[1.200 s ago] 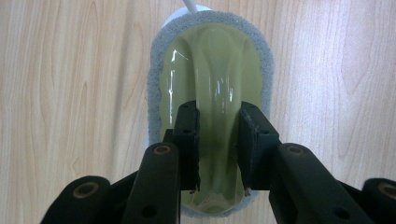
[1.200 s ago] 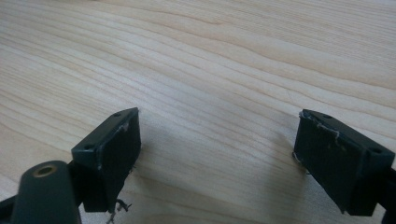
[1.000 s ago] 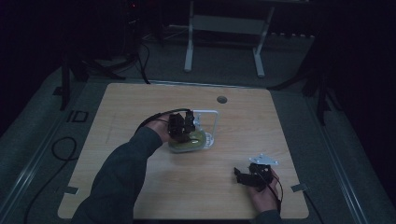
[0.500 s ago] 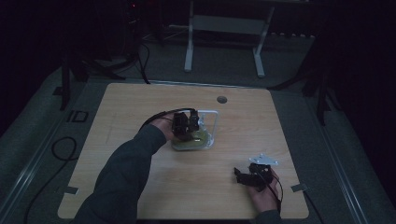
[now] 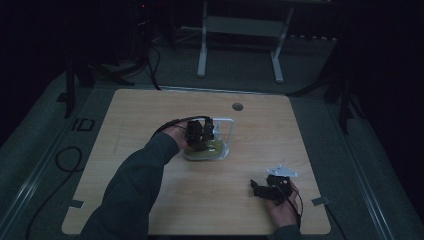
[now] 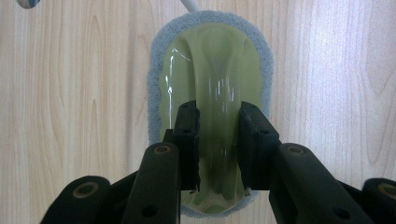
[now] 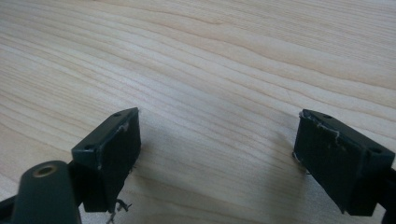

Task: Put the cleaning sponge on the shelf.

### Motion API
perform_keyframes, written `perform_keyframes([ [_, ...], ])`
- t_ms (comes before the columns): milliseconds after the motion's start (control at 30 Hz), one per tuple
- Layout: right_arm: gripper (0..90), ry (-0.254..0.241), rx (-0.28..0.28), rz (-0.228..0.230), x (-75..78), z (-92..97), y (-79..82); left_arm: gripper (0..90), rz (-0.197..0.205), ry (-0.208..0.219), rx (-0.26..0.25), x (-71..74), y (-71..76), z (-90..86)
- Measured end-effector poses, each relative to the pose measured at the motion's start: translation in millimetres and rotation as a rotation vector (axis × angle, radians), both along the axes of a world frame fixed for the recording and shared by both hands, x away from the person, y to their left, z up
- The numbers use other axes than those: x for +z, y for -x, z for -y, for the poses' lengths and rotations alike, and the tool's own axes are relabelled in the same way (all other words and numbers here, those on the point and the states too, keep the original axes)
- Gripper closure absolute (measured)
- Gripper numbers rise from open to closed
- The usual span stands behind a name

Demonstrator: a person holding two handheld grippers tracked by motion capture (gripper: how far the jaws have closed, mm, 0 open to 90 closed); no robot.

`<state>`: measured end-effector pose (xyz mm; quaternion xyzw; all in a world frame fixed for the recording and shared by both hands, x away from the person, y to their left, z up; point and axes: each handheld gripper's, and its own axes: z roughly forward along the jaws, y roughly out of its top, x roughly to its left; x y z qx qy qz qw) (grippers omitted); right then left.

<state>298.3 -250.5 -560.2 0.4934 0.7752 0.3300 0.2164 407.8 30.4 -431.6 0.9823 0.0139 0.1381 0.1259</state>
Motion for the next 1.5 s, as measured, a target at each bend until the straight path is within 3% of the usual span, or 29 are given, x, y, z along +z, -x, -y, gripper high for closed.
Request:
perform_keyframes([
  [467, 14.3, 0.0, 0.0, 0.0, 0.0, 0.0, 0.0, 71.4, 0.026, -0.016, -0.011, -7.7, -2.1, 6.8],
  [933, 14.3, -0.001, -0.001, -0.001, 0.0, -0.1, 0.1, 71.3, 0.096, -0.043, -0.024, -17.2, -1.1, 14.8],
  [1200, 14.3, -0.001, 0.0, -0.001, 0.0, -0.1, 0.2, 71.3, 0.098, -0.082, -0.032, -24.9, -2.2, 18.9],
  [1500, 14.3, 0.0, 0.001, -0.001, 0.0, -0.1, 0.2, 71.3, 0.117, -0.083, -0.017, -26.7, -3.8, 20.5],
])
